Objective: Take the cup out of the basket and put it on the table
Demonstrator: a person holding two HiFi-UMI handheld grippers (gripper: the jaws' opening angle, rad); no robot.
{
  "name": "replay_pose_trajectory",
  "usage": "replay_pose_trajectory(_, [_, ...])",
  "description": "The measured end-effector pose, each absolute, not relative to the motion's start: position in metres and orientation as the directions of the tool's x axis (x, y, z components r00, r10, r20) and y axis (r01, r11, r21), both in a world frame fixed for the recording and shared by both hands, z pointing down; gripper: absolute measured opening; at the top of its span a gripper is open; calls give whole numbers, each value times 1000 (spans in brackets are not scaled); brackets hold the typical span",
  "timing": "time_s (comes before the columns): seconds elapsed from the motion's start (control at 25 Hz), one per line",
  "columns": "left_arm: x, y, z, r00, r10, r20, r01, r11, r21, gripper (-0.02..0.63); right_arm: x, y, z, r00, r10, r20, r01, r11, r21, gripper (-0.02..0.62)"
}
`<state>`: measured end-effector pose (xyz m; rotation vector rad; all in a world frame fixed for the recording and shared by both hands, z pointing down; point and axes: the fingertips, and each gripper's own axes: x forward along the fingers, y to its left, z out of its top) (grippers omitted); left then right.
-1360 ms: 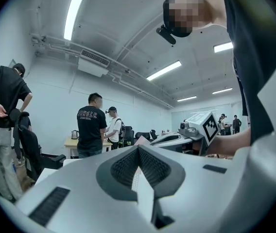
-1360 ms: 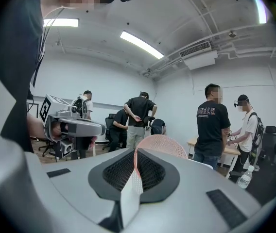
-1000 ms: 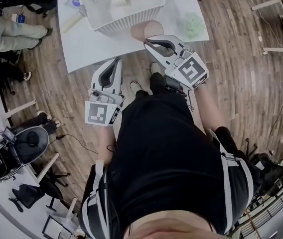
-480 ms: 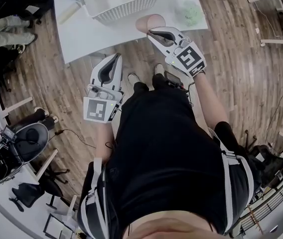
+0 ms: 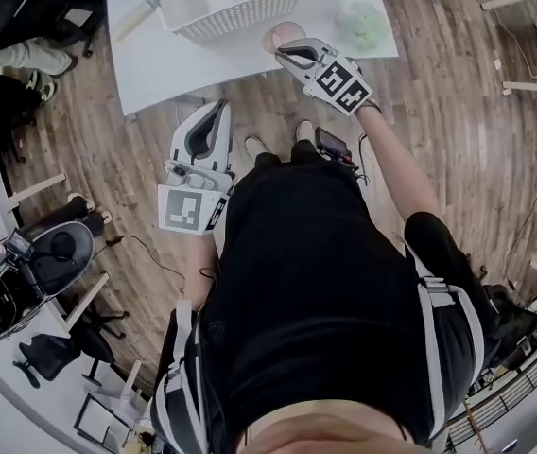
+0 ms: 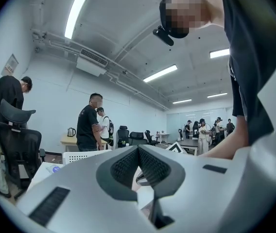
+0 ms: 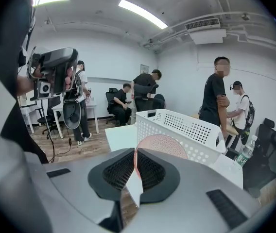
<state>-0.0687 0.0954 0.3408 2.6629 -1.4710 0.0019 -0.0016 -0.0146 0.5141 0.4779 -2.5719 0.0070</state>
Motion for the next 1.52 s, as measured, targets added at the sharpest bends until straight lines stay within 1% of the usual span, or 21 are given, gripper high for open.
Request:
replay_pose_trajectory(0.36, [-63, 103, 335, 506, -861, 57, -861, -499, 100, 20, 6, -37, 577, -763, -278, 584, -318, 947, 35, 34])
replay_pose_trajectory(0.76, [-65, 107, 338, 482, -873, 68, -873, -473, 115, 20, 0, -43, 621, -717, -225, 660, -267, 963, 38, 33])
replay_pose_trajectory(1.04, [-61, 104, 349, 481, -872, 87, -873, -469, 130, 20, 3, -46, 652, -685, -180, 706, -256, 967, -2, 34])
replay_pose_trajectory(1.16, [-62, 102, 353, 478, -874, 92, -875, -465, 132, 20, 0, -47, 656, -684, -184, 706, -263, 965, -2, 34])
replay_pose_trajectory(1.4, [-62, 102, 351, 480, -873, 87, -875, -469, 122, 20, 0, -50, 652, -660, -222, 718, -245, 967, 73, 35])
replay_pose_trajectory(1.44, [-62, 102, 350, 481, -872, 87, -874, -470, 120, 20, 0, -51, 649, -665, -224, 712, -247, 966, 74, 47])
replay_pose_trajectory(1.48, [-62, 101, 349, 482, -872, 86, -874, -471, 117, 20, 0, -52, 647, -671, -227, 706, -250, 965, 72, 82])
replay_pose_trajectory(1.52, [-61, 101, 349, 483, -872, 85, -874, -472, 117, 20, 0, -52, 645, -674, -229, 702, -253, 965, 71, 101])
